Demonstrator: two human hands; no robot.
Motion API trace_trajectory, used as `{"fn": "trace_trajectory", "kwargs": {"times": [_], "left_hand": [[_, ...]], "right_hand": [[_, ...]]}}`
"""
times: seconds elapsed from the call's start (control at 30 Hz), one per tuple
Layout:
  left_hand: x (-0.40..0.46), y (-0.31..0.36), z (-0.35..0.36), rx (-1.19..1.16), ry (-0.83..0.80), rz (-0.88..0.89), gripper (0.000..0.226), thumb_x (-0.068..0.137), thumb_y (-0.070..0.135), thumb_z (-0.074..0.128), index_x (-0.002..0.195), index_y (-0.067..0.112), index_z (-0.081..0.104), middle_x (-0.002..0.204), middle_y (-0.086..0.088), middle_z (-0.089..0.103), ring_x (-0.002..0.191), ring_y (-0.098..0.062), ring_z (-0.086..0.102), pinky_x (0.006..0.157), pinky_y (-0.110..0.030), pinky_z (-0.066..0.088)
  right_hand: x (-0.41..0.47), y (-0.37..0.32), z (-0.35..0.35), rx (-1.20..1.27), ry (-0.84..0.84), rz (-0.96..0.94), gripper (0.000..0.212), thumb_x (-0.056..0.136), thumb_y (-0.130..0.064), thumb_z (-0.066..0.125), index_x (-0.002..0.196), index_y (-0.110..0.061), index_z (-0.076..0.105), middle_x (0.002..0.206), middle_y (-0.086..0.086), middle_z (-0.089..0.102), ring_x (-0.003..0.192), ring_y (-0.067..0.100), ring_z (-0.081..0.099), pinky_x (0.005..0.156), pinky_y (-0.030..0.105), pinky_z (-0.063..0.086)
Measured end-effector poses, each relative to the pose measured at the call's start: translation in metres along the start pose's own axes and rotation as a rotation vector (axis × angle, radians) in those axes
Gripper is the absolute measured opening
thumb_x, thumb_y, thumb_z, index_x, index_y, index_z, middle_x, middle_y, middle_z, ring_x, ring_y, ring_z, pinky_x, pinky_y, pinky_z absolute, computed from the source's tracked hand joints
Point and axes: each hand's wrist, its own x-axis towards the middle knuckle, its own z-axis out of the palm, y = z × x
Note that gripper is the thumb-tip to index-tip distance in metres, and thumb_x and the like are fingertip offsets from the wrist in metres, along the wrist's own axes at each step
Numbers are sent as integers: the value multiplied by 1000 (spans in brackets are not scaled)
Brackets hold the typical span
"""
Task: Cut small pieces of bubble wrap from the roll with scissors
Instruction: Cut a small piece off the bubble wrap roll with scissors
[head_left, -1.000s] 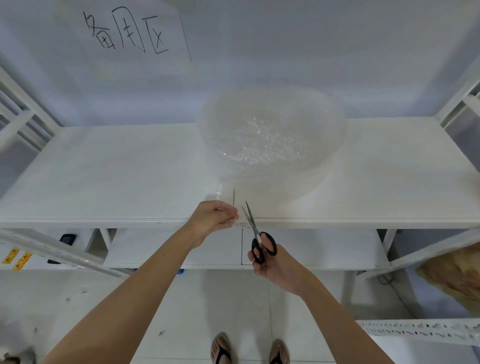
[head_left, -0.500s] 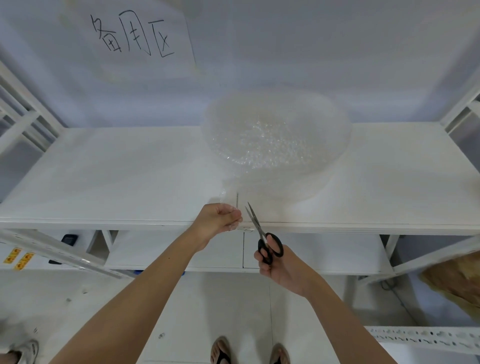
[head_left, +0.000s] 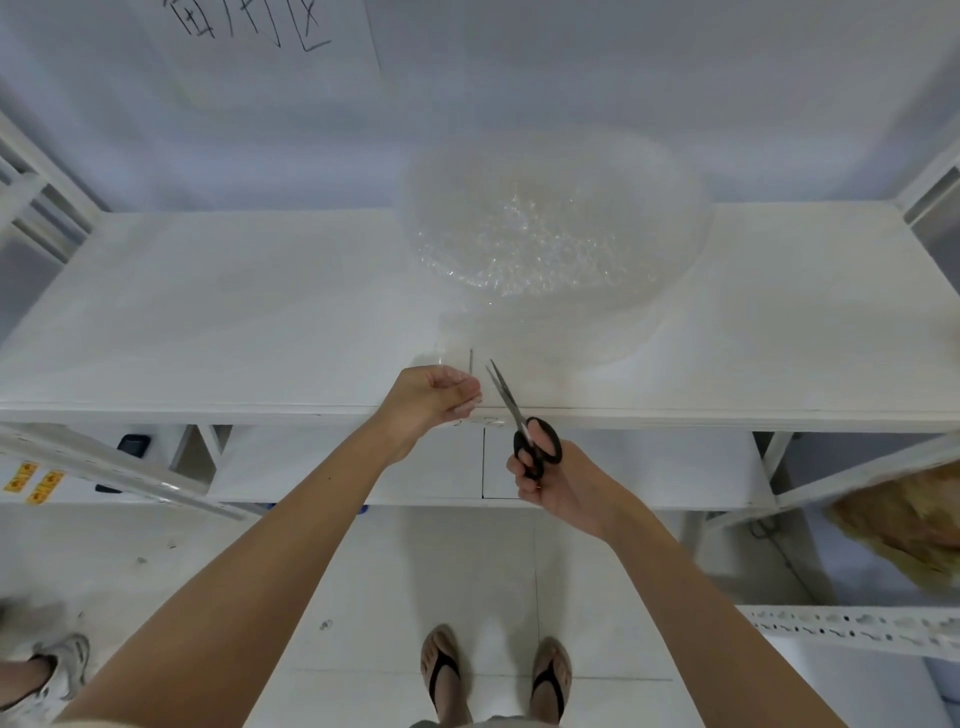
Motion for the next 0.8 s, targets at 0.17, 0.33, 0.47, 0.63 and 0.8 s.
{"fn": "trace_trajectory", "kwargs": {"times": [0.17, 0.33, 0.47, 0.63, 0.8], "left_hand": [[-1, -2, 0, 21, -1, 13, 7, 90, 9, 67, 94, 4, 68, 87, -10, 70, 81, -18, 67, 76, -21, 58], [0, -5, -1, 5, 7, 18, 4, 88, 7, 68, 92, 5, 68, 85, -10, 70, 83, -19, 67, 81, -24, 59], [0, -5, -2, 7, -5, 13, 20, 87, 7, 70, 104, -3, 66, 89, -14, 67, 82, -15, 70, 85, -27, 57], [-4, -3, -3, 7, -17, 4, 7, 87, 7, 70, 93, 5, 68, 85, -8, 70, 88, -22, 67, 79, -24, 59], [-7, 0, -3, 55, -44, 22, 5, 88, 9, 69, 92, 6, 69, 83, -8, 71, 79, -19, 65, 75, -22, 58]], "right_hand": [[6, -3, 4, -2, 13, -4, 39, 77, -44, 65, 71, -10, 46, 69, 4, 51, 54, 15, 39, 60, 24, 35], [4, -1, 3, -7, -2, -22, 36, 80, -41, 62, 70, -10, 45, 69, 3, 48, 55, 15, 36, 62, 24, 33], [1, 0, 1, 17, -2, -20, 35, 80, -38, 63, 69, -9, 46, 69, 5, 47, 55, 15, 35, 62, 24, 33], [2, -3, 2, -19, -30, -21, 46, 72, -49, 72, 71, -10, 47, 69, 5, 50, 56, 16, 38, 63, 26, 35], [5, -9, 4, -18, -24, -17, 41, 79, -46, 66, 73, -11, 46, 69, 4, 48, 57, 16, 37, 63, 25, 36]]}}
